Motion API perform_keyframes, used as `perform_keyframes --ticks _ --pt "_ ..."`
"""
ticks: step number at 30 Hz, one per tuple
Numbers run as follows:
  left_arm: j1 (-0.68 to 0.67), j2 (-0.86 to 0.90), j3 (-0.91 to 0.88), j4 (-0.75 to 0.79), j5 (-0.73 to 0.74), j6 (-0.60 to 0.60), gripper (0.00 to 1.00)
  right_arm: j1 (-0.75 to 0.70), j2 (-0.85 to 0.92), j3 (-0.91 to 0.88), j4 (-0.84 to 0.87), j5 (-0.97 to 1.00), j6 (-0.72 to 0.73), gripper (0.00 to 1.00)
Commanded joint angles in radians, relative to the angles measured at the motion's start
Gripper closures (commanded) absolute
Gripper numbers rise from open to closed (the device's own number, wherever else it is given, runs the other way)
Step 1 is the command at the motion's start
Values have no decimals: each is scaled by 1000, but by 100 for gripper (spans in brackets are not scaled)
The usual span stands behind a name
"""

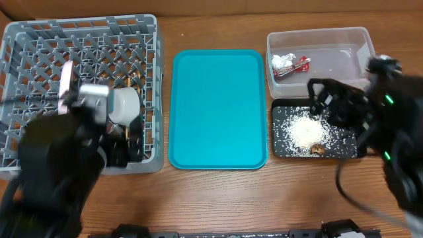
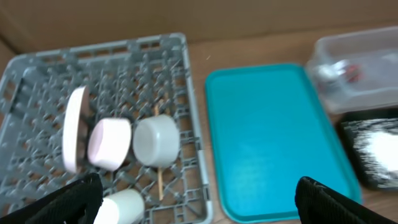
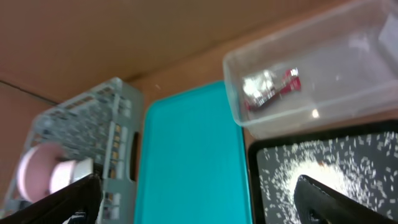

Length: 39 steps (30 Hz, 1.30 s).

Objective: Sort waste into correct bins and load items into the dishwasher

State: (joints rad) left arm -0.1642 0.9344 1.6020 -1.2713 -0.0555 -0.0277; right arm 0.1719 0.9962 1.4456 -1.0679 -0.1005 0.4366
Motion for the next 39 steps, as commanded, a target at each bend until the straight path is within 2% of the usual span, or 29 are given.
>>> perform_keyframes --ticks 1,14,20,24,25,27,28,31,39 --pt "-6 -24 4 5 122 -14 0 -1 -32 18 -13 2 -18 0" --pt "-6 -25 4 -19 127 -14 0 -1 -6 15 -155 31 -38 0" --pt "-6 -25 4 -19 127 -14 0 -1 -23 16 -128 68 -192 0" --pt "-6 -25 4 -19 127 -14 0 -7 -78 -10 26 100 -320 0" --pt "-6 -25 4 -19 127 -14 0 -12 -103 -35 90 100 -341 0" --pt "-6 -25 4 -19 127 -14 0 -31 -246 -252 395 127 -371 0" --pt "-6 -25 4 -19 127 -14 0 -34 -282 -312 451 129 -379 0" --pt "-6 -25 4 -19 127 -14 0 -39 -381 -468 553 126 -378 0" --pt "-6 -25 4 -19 127 -14 0 -39 -667 -850 632 137 -382 0"
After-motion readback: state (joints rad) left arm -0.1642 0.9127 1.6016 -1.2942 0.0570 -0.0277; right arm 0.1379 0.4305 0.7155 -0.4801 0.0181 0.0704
